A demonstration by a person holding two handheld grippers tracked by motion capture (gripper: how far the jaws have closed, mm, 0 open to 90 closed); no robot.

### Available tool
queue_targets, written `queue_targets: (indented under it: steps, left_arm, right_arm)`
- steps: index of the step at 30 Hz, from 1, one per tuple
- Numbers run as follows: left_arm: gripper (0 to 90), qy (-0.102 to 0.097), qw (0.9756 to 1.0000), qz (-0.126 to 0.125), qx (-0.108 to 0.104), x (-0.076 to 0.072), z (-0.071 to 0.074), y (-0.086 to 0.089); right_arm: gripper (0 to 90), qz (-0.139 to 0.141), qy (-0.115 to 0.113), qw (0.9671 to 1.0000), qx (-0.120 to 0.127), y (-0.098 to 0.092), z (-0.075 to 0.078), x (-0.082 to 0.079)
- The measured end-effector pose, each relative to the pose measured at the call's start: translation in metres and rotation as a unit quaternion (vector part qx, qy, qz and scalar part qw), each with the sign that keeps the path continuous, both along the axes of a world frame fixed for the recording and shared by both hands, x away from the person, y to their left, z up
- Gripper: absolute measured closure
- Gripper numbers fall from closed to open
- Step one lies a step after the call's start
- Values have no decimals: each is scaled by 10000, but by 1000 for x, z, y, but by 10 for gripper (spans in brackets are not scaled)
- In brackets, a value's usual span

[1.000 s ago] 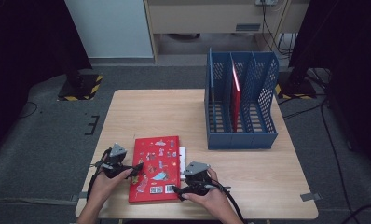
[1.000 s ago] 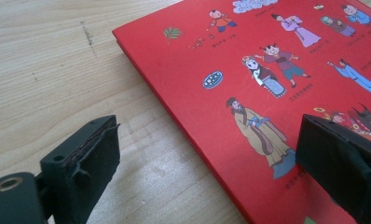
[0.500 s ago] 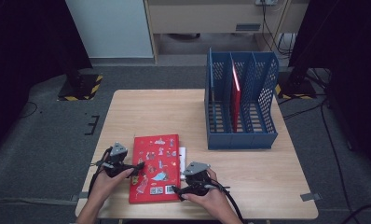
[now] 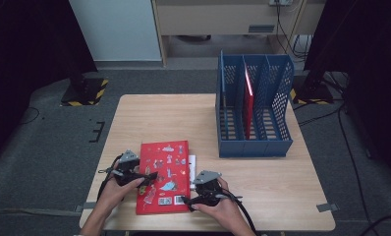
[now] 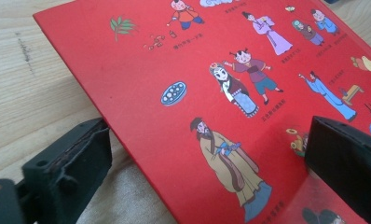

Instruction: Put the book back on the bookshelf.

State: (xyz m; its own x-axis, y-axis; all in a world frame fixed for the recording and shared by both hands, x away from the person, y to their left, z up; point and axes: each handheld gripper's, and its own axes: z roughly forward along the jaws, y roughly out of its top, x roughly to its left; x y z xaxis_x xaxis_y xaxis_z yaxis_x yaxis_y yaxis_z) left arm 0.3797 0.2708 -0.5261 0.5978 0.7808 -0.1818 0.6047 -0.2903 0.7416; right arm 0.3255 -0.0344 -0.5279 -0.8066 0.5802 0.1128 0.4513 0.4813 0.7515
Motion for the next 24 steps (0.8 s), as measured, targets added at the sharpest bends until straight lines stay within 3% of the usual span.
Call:
queue_targets:
  steps: [11,17,24]
  left_arm:
    - [0,197,9990,7,-390,7,-6,3]
    - [14,126,9996,-49,-265,7,0,1]
    - [118,112,9995,47,-298,6,7,4]
  right_arm:
    - [124,17,63,10000,29,0,-1,1]
    - [124,30,25,10000,8,1,-2,1]
    - [118,97,-21,9999,16,2,-2,2]
